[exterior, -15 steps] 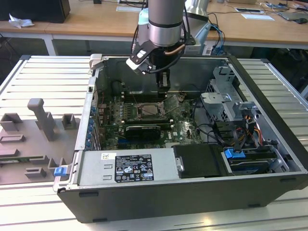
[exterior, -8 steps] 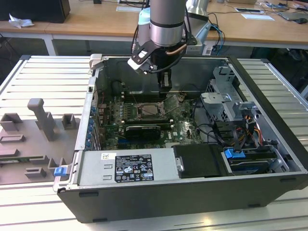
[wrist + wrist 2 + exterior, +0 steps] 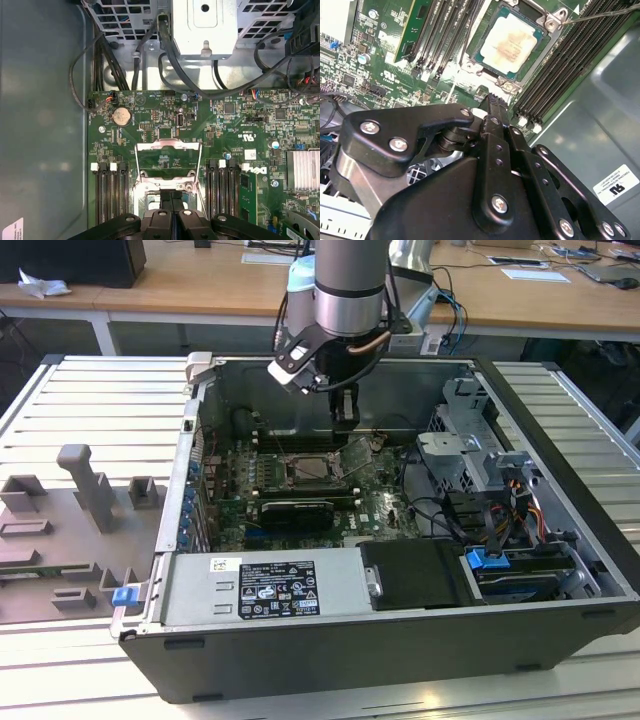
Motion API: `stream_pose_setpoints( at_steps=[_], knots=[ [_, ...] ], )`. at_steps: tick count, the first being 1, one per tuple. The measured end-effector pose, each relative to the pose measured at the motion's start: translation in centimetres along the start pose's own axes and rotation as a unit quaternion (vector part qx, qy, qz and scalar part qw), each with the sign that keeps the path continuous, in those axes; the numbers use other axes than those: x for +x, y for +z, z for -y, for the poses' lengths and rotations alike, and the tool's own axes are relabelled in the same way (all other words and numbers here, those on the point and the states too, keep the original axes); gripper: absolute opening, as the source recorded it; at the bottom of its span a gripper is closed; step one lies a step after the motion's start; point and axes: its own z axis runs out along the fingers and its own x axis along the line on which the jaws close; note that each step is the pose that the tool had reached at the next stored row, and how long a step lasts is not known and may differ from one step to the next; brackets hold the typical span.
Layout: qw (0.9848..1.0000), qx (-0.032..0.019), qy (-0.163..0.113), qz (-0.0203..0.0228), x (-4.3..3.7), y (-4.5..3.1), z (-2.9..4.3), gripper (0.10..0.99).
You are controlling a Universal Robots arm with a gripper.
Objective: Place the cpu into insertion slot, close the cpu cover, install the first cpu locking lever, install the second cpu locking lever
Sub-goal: 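Close the cpu cover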
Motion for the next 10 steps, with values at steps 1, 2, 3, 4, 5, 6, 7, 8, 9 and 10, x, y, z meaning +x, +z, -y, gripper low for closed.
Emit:
stream_pose_setpoints(
  at_steps=[1, 2, 3, 4, 5, 6, 7, 8, 9, 10],
  knots=[
    [1.0000, 0.0000, 0.000, 0.0000, 0.00, 0.00, -0.03, 0.106],
    [1.0000, 0.0000, 0.000, 0.0000, 0.00, 0.00, -0.05, 0.106],
    [1.0000, 0.0000, 0.000, 0.0000, 0.00, 0.00, -0.09, 0.106],
    [1.0000, 0.0000, 0.000, 0.0000, 0.00, -0.01, -0.14, 0.106],
    [1.0000, 0.0000, 0.000, 0.0000, 0.00, -0.01, -0.16, 0.106],
    [1.0000, 0.0000, 0.000, 0.0000, 0.00, 0.00, -0.18, 0.106],
    [1.0000, 0.0000, 0.000, 0.0000, 0.00, -0.01, -0.21, 0.106],
    [1.0000, 0.0000, 0.000, 0.0000, 0.00, -0.01, -0.25, 0.106],
    [1.0000, 0.0000, 0.000, 0.0000, 0.01, -0.01, -0.29, 0.106],
    [1.0000, 0.0000, 0.000, 0.0000, 0.01, -0.01, -0.34, 0.106]
  ],
)
